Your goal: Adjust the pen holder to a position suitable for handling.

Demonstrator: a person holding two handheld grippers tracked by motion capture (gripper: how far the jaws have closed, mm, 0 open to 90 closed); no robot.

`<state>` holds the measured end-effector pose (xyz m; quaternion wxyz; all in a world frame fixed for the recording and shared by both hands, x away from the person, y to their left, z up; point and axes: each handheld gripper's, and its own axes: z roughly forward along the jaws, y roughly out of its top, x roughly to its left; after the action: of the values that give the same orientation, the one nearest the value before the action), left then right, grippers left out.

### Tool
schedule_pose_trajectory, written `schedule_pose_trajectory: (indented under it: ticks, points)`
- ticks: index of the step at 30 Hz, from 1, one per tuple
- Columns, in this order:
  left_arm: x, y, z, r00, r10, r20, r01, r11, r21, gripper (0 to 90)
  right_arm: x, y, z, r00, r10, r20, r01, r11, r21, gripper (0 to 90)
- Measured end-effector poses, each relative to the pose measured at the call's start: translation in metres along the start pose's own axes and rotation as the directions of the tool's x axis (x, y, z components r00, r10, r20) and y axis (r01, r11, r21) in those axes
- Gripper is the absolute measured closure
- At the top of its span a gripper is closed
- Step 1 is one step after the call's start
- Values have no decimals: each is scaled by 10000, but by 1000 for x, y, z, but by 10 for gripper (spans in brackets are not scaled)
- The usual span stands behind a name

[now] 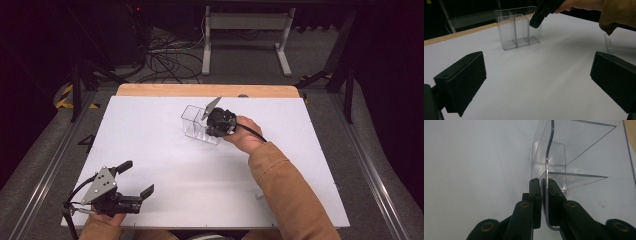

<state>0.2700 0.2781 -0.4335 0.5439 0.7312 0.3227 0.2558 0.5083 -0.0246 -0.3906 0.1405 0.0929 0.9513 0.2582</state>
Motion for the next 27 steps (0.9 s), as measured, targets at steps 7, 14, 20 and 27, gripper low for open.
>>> schedule_pose_trajectory:
  ticks: [7, 14, 20, 27]
  points:
    - [0, 0, 1, 10000, -63, 24, 63, 10000, -7, 9, 10, -2, -25, 9993, 13, -363, -24, 9996, -288, 871]
    - [0, 1, 3, 10000, -2, 63, 2, 10000, 18, 9, 31, -13, -49, 9955, -309, -901, 236, 9965, -807, 884]
    - [-2, 2, 4, 10000, 49, 76, -49, 10000, 17, 9, 50, -20, -63, 9880, -537, -1446, 365, 9922, -1189, 886]
    - [-2, 2, 5, 9999, 17, 113, -18, 10000, 45, 9, 70, -27, -72, 9704, -830, -2267, 348, 9773, -2088, 888]
